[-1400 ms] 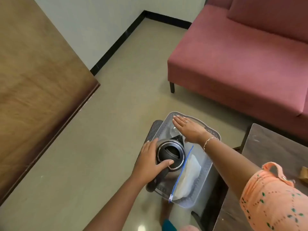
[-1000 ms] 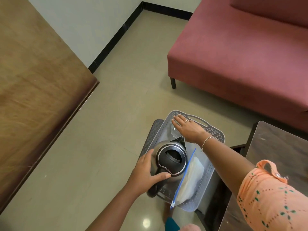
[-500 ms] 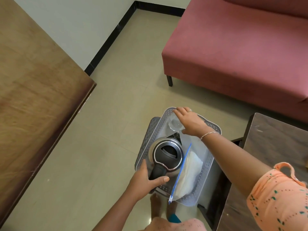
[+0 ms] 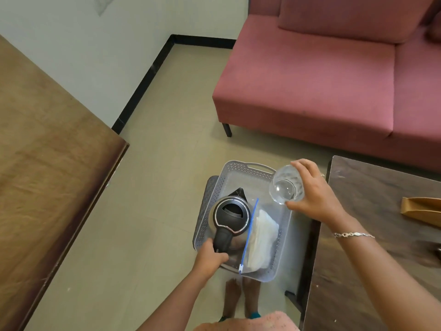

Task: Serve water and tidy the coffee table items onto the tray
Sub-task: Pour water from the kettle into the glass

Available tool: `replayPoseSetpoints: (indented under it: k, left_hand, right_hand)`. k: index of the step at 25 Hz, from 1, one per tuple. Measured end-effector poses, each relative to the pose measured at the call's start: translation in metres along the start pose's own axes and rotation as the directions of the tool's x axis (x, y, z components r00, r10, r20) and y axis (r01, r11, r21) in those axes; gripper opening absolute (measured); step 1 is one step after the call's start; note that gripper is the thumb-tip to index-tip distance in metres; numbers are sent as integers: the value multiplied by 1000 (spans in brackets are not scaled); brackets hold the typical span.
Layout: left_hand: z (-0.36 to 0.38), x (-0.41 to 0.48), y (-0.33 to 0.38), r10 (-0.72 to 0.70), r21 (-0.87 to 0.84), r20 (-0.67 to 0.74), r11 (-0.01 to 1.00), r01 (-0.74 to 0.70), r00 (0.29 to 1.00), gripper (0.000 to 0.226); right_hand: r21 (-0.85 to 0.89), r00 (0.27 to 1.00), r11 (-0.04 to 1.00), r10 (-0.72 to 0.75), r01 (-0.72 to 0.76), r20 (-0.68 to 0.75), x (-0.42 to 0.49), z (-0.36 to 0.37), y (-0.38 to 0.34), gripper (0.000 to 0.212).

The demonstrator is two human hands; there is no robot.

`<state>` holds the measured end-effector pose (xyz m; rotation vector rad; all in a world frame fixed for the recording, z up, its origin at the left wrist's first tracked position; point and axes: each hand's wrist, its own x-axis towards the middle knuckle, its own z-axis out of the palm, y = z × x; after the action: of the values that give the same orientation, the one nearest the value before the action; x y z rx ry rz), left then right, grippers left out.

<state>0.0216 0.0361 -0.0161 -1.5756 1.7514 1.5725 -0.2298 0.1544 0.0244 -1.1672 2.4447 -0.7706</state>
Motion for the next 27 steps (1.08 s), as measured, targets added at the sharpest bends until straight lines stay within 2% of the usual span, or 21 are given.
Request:
replayPoseSetpoints:
  k: [4, 9, 13, 22, 27]
  left_hand:
    - [6, -1, -2, 22, -41, -72, 999, -26, 997, 35]
    - [-4, 3, -4, 51, -72, -174, 995, -64, 983, 44]
    - [-23, 10, 1, 68, -86, -172, 993, -84, 983, 48]
    - [-68, -8, 31, 251, -32, -165, 965, -260, 954, 40]
    - [-100, -35, 68, 394, 99, -185, 919, -382, 900, 39]
  right_hand:
    - [4, 996, 996, 91, -91, -4, -49, -5, 5, 89]
    - [34, 988, 988, 151, -151, -6, -90, -4, 2, 88]
    - [42, 983, 982, 184, -183, -8, -107, -5, -4, 89]
    - [46, 974, 976, 217, -215, -61, -127, -15, -20, 92]
    - [19, 970, 975, 221, -220, -105, -138, -24, -35, 97]
